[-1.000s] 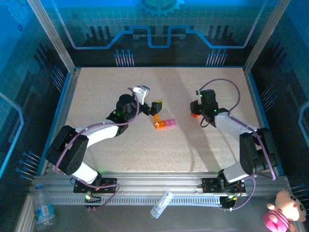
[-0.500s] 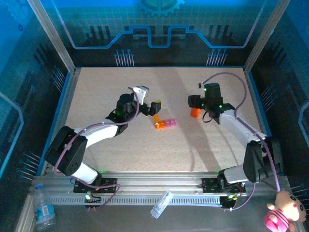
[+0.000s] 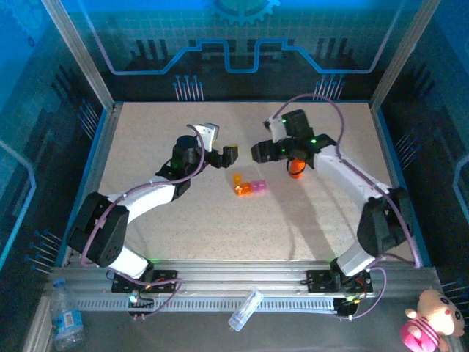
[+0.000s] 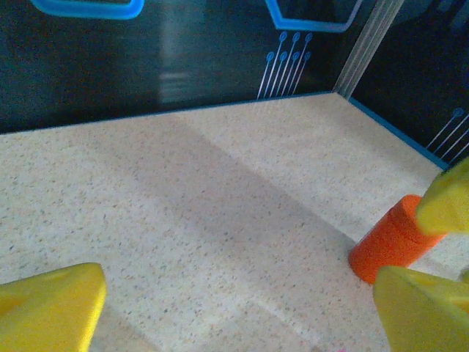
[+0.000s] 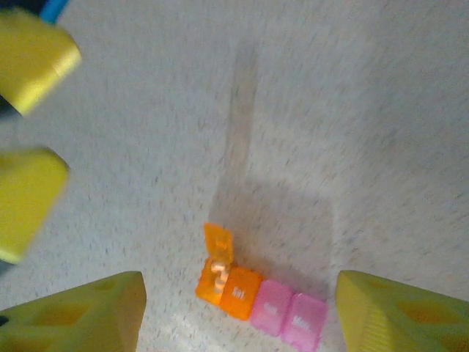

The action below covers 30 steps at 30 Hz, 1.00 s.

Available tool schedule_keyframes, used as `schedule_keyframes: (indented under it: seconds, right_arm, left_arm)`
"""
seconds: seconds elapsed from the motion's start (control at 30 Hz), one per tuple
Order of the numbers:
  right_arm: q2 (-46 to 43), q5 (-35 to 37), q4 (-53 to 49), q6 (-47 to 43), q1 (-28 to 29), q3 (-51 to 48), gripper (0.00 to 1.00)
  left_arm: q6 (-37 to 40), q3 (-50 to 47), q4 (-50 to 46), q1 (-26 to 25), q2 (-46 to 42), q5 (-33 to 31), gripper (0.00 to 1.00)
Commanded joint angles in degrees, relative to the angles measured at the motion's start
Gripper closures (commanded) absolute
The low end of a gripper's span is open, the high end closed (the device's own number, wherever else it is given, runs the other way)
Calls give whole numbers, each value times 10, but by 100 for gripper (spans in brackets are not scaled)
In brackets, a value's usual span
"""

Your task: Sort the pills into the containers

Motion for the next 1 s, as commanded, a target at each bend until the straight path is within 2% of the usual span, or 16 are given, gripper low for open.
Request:
schedule_keyframes:
  seconds: [0.0,0.07,0.17,0.2,0.57,0.97]
  right_arm:
    - [41,-10,-36,4,18,0,32]
    - [67,6,-40,9,25,1,32]
    - [95,40,-49,17,31,4,33]
    - [103,45,-51,19,30,4,33]
    - [147,71,-67,11,29,-2,33]
    - [155,74,-69,12,29,-11,33]
  left_arm:
    - [-4,40,-72,11,-7,0,25]
    - [2,57,-113,12,-1,3,48]
    - [17,84,-175,13,11,2,90]
    - [20,93,-195,14,15,-3,100]
    - [19,126,-270,13,55,14,100]
    - [11,178,-342,13,115,32,100]
